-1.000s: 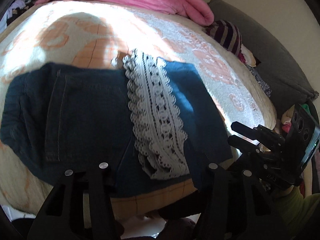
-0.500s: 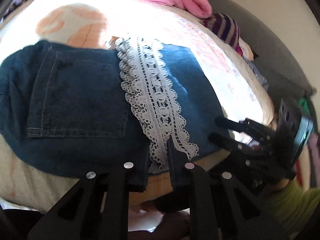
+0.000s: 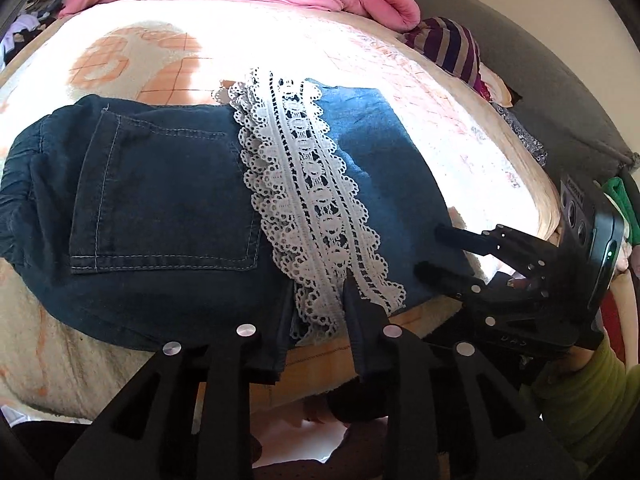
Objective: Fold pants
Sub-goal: 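Grasp the edge of the denim stack with the left gripper and lift it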
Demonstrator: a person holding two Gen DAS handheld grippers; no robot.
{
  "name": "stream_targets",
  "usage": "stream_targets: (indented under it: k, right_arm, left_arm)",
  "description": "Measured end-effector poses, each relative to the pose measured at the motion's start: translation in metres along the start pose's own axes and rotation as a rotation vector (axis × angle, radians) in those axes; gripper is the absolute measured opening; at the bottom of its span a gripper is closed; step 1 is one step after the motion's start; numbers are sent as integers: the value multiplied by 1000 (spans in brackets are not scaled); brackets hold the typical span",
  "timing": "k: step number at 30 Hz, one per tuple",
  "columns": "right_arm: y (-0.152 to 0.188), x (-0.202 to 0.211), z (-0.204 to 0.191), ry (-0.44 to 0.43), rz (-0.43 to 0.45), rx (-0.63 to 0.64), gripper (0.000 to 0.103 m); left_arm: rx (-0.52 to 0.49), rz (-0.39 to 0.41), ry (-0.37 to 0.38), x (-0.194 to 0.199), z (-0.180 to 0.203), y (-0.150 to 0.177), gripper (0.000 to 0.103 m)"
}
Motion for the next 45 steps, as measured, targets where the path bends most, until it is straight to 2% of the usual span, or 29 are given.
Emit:
stream_targets:
  k: [5, 7, 11, 16, 18, 22, 24, 29, 32, 34, 35, 41, 44, 45]
  right_arm:
    - [0, 5, 1, 0, 11, -8, 50]
    - [-2, 12, 0, -3, 37, -21, 57]
    - [-7, 22, 8, 1, 72, -57, 64]
    - [-11, 32, 16, -1, 104, -102, 73]
    - [-13, 34, 18, 3, 114, -115, 76]
    - [-15, 38, 22, 7, 127, -130, 82]
    - [-17, 39, 21, 12, 133, -132, 86]
    - [-22, 45, 22, 15, 154, -143, 89]
    - [-28, 48, 20, 16, 163, -138, 91]
    - [-33, 50, 17, 15, 169, -130, 91]
    - [-36, 50, 16, 13, 171, -125, 92]
    - [-54, 51, -2, -5, 183, -74, 93]
    - [-67, 50, -15, -30, 186, -44, 93]
    - [-74, 50, -21, -42, 187, -34, 93]
  left_arm:
    - [-1, 8, -7, 4, -1, 1, 26]
    - [-2, 14, -11, 7, -1, 1, 26]
    - [-8, 26, -25, 13, 0, -1, 35]
    - [-18, 37, -33, 19, 1, -2, 36]
    - [-19, 40, -38, 20, 1, -3, 44]
    - [-25, 51, -47, 25, 1, -5, 46]
    - [-23, 59, -53, 29, 0, -6, 53]
    - [-9, 83, -74, 40, -6, -9, 63]
    - [2, 95, -92, 48, -13, -10, 64]
    - [10, 102, -102, 53, -17, -10, 74]
    - [16, 106, -110, 55, -19, -10, 82]
    - [30, 134, -140, 70, -28, -12, 83]
    - [49, 139, -158, 76, -36, -9, 92]
    - [59, 139, -166, 78, -40, -7, 92]
Point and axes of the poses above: each gripper's, at about its wrist camera, not at the fingertips, and x roughly against the way its jaws point, z to its right, y to its underside, the point moved 8 cm from there along -x, roughly the way its jaws point, and after that the axes turned 13 degrees about -x, right-handed, at the moved point
